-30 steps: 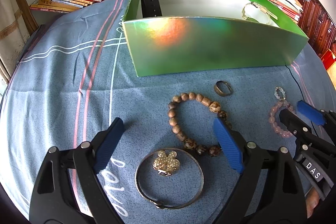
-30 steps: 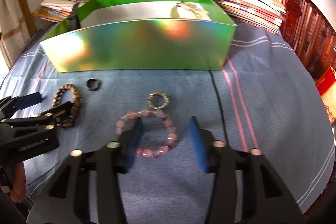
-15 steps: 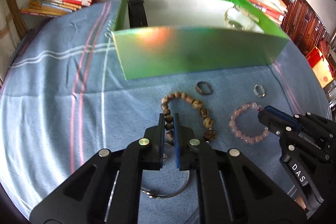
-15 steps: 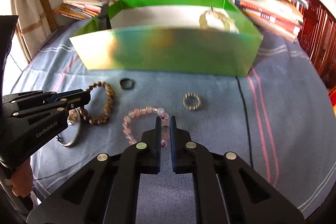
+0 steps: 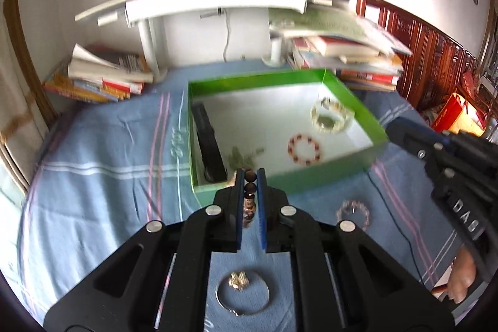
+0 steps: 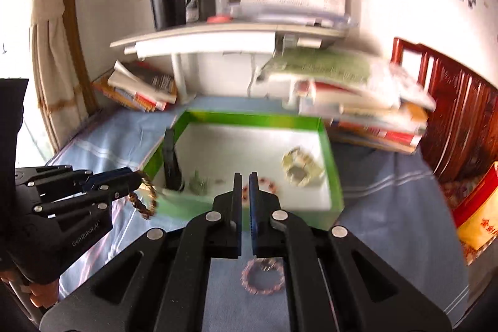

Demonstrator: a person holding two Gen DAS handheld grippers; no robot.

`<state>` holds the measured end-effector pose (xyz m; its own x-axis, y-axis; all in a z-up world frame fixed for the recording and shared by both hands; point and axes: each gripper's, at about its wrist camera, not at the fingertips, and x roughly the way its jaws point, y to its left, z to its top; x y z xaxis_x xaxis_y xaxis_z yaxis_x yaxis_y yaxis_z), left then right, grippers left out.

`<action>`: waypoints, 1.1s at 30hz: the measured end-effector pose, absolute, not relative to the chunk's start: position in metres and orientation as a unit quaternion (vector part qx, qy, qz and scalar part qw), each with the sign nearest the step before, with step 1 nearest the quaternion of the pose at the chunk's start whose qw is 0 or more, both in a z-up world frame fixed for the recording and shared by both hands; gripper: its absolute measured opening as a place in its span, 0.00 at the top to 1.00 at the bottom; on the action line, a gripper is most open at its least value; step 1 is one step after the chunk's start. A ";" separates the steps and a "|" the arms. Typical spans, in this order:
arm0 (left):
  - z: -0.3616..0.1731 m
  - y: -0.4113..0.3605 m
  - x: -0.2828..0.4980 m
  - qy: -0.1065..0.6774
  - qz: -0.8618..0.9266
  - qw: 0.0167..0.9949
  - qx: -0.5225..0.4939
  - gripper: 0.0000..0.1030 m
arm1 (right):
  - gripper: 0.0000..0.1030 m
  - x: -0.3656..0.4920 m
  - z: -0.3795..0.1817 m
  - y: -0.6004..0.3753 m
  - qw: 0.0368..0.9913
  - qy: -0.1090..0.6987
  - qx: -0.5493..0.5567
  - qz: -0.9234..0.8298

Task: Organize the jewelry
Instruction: 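Carry both bracelets over the green box and open both tools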

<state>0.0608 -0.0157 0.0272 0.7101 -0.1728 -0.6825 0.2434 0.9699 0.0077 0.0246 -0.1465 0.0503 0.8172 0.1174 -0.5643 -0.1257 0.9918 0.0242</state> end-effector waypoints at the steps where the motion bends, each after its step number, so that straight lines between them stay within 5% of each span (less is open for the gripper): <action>1: 0.030 -0.016 0.062 0.363 -0.112 0.924 0.048 0.92 | 0.95 0.025 0.052 -0.148 0.952 0.298 -0.010 0.067; 7: -0.001 -0.012 0.056 0.399 -0.124 0.908 0.039 0.92 | 0.78 0.037 -0.017 -0.173 0.917 0.397 0.001 0.036; 10: -0.019 -0.009 0.050 0.418 -0.128 0.899 0.032 0.92 | 0.78 0.045 -0.066 -0.191 0.882 0.470 0.024 0.018; 16: -0.030 -0.009 0.046 0.432 -0.126 0.893 0.031 0.92 | 0.78 0.044 -0.085 -0.188 0.876 0.480 0.021 0.032; 17: -0.030 -0.010 0.046 0.432 -0.126 0.893 0.031 0.92 | 0.80 0.044 -0.085 -0.186 0.877 0.479 0.018 0.033; 18: -0.030 -0.011 0.046 0.432 -0.126 0.893 0.031 0.92 | 0.93 0.044 -0.086 -0.184 0.877 0.478 0.018 0.037; 19: -0.030 -0.011 0.046 0.432 -0.127 0.892 0.032 0.92 | 0.92 0.044 -0.086 -0.181 0.876 0.479 0.019 0.043; 33: 0.030 -0.015 0.051 0.361 -0.123 0.923 0.048 0.92 | 0.92 0.034 0.041 -0.168 0.945 0.321 0.004 0.061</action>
<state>0.0508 -0.0151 0.0298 0.7087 -0.1933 -0.6785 0.2623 0.9650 -0.0010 0.0337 -0.1677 0.0411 0.7859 0.1182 -0.6070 -0.1130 0.9925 0.0469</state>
